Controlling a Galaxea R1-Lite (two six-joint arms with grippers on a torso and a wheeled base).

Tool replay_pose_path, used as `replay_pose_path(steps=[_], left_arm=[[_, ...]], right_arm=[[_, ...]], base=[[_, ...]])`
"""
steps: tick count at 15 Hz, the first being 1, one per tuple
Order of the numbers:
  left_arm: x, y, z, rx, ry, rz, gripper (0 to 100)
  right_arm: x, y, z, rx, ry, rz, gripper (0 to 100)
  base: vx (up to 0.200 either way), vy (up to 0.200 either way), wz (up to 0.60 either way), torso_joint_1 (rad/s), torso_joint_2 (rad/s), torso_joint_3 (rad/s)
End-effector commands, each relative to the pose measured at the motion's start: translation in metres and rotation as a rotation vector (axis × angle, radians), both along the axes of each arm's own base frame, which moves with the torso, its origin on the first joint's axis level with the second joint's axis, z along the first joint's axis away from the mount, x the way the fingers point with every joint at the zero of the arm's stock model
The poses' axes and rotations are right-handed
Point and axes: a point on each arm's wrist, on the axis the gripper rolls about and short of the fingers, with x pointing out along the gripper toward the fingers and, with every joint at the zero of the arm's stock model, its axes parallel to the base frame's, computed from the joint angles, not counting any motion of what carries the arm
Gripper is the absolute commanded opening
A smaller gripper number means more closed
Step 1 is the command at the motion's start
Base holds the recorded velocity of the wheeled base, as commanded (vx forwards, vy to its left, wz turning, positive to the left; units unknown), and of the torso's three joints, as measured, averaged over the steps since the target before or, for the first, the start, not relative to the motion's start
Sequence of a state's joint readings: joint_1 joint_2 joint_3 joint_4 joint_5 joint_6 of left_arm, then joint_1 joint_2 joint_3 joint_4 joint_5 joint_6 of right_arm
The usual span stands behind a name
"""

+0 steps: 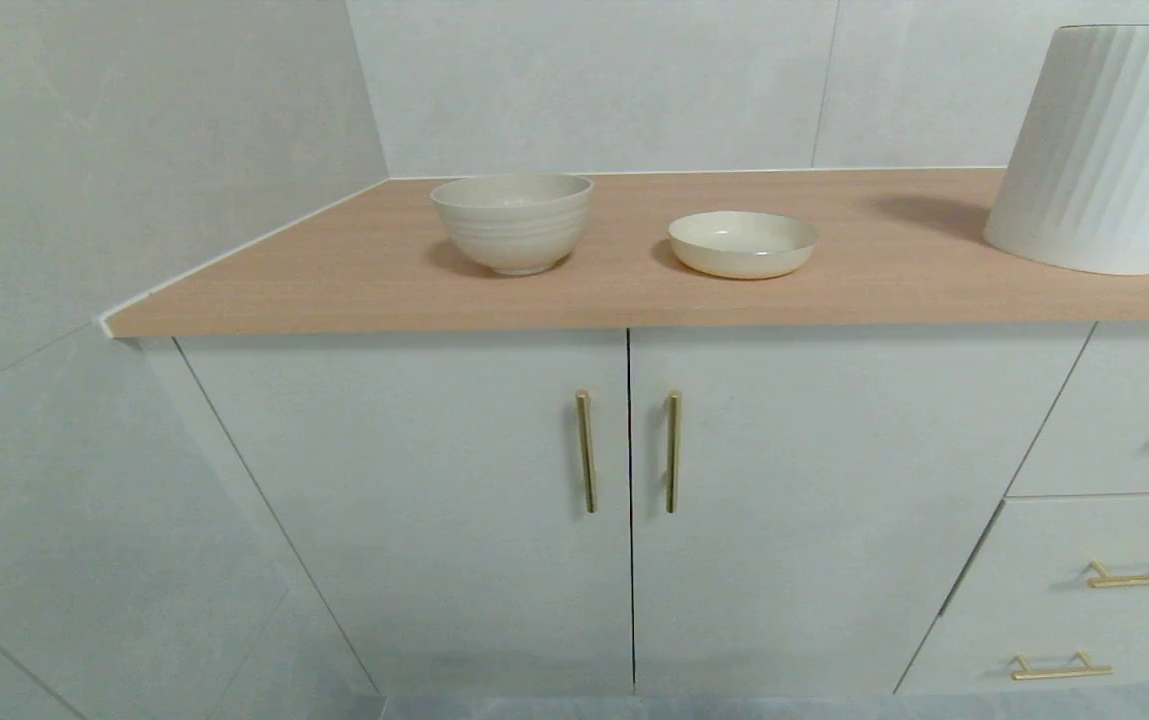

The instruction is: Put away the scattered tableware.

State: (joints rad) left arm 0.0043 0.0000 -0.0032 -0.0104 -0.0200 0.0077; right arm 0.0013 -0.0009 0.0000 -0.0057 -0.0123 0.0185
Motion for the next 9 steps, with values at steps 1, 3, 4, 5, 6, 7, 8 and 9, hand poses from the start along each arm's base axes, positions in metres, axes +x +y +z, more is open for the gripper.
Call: replay_pose_path(steps=[1, 3, 4, 5, 6, 7, 8, 9], left_arm=[[0.0, 0.0, 0.0, 0.0, 0.0, 0.0, 100], [0.0, 0.0, 0.0, 0.0, 0.0, 0.0, 100], [0.0, 0.0, 0.0, 0.0, 0.0, 0.0, 100], [0.0, 0.0, 0.0, 0.0, 0.0, 0.0, 100], [0.0, 0.0, 0.0, 0.0, 0.0, 0.0, 100], [0.0, 0.0, 0.0, 0.0, 0.0, 0.0, 100], [0.0, 0.0, 0.0, 0.0, 0.0, 0.0, 100], [0.0, 0.0, 0.0, 0.0, 0.0, 0.0, 100]], right_arm=[[0.0001, 0.0, 0.0001, 0.0, 0.0, 0.0, 100], [0.0001, 0.0, 0.0001, -0.006, 0.001, 0.002, 100], [0.0001, 0.0001, 0.0001, -0.009, 0.001, 0.003, 100], [0.0001, 0.0001, 0.0001, -0.009, 0.001, 0.003, 100], [0.0001, 0.0001, 0.0001, -0.008, 0.001, 0.003, 100], [0.0001, 0.0001, 0.0001, -0.008, 0.001, 0.003, 100], [0.0001, 0.0001, 0.0001, -0.008, 0.001, 0.003, 100], [0.0001, 0.0001, 0.0001, -0.009, 0.001, 0.005, 100]], base=[[0.0, 0.0, 0.0, 0.0, 0.0, 0.0], [0.0, 0.0, 0.0, 0.0, 0.0, 0.0], [0.0, 0.0, 0.0, 0.0, 0.0, 0.0], [0.0, 0.0, 0.0, 0.0, 0.0, 0.0], [0.0, 0.0, 0.0, 0.0, 0.0, 0.0], [0.0, 0.0, 0.0, 0.0, 0.0, 0.0], [0.0, 0.0, 0.0, 0.0, 0.0, 0.0], [0.0, 0.0, 0.0, 0.0, 0.0, 0.0]])
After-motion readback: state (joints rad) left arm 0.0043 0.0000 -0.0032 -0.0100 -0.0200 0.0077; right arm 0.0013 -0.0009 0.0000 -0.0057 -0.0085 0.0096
